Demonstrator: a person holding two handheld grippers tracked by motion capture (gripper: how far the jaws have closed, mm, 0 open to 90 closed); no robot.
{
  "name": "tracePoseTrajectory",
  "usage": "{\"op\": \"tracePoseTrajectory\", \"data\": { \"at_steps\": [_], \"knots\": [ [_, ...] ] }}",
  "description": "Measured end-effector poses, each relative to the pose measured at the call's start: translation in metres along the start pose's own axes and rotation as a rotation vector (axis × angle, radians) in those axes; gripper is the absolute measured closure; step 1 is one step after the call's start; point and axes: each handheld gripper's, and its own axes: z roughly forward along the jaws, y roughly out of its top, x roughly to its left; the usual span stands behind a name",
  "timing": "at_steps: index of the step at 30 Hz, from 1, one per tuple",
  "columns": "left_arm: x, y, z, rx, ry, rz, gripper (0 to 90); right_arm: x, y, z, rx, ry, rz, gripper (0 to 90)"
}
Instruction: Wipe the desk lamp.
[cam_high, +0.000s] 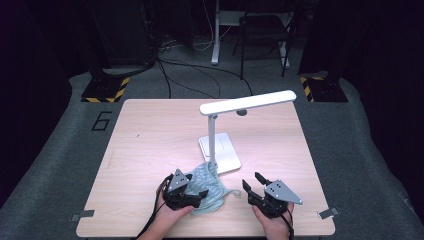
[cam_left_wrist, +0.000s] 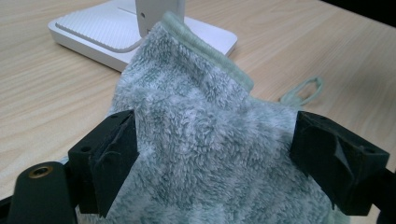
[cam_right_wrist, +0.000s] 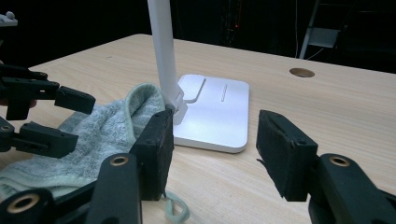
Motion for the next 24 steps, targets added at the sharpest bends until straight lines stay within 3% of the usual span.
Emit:
{"op": "tracePoseTrajectory", "data": {
  "at_steps": [3,4,5,6,7,10,11,16,24],
  "knots": [
    [0.001,-0.001,0.002,0.026,0.002,0.011,14.7,0.000,0.000,0.000,0.000,-0.004,0.004,46.1],
    [-0.001,-0.002,0.004,0.018,0.001,-0.021,14.6,0.000,0.000,0.000,-0.001,-0.003,0.004,46.1],
    [0.002,-0.002,0.004,0.040,0.006,0.017,14.7,0.000,0.000,0.000,-0.003,-0.003,0.004,46.1],
    [0.001,-0.003,0.005,0.042,-0.003,-0.008,14.6,0.000,0.000,0.000,-0.002,-0.002,0.005,46.1],
    [0.002,-0.004,0.006,0.056,0.009,0.020,14.6,0.000,0.000,0.000,-0.007,-0.002,0.009,46.1],
    [0.000,-0.007,0.010,0.068,0.012,0.006,14.6,-0.001,0.000,0.000,-0.009,-0.004,0.009,46.1],
    [0.001,-0.006,0.010,0.077,0.014,0.025,14.6,-0.001,0.000,0.000,-0.009,-0.005,0.008,46.2],
    [0.001,-0.006,0.011,0.089,0.006,0.027,14.7,-0.002,0.000,-0.001,-0.006,-0.009,0.014,46.1],
    [-0.002,-0.006,0.014,0.143,0.037,0.049,16.2,-0.002,0.000,-0.002,-0.016,-0.010,0.017,46.1]
  ]
}}
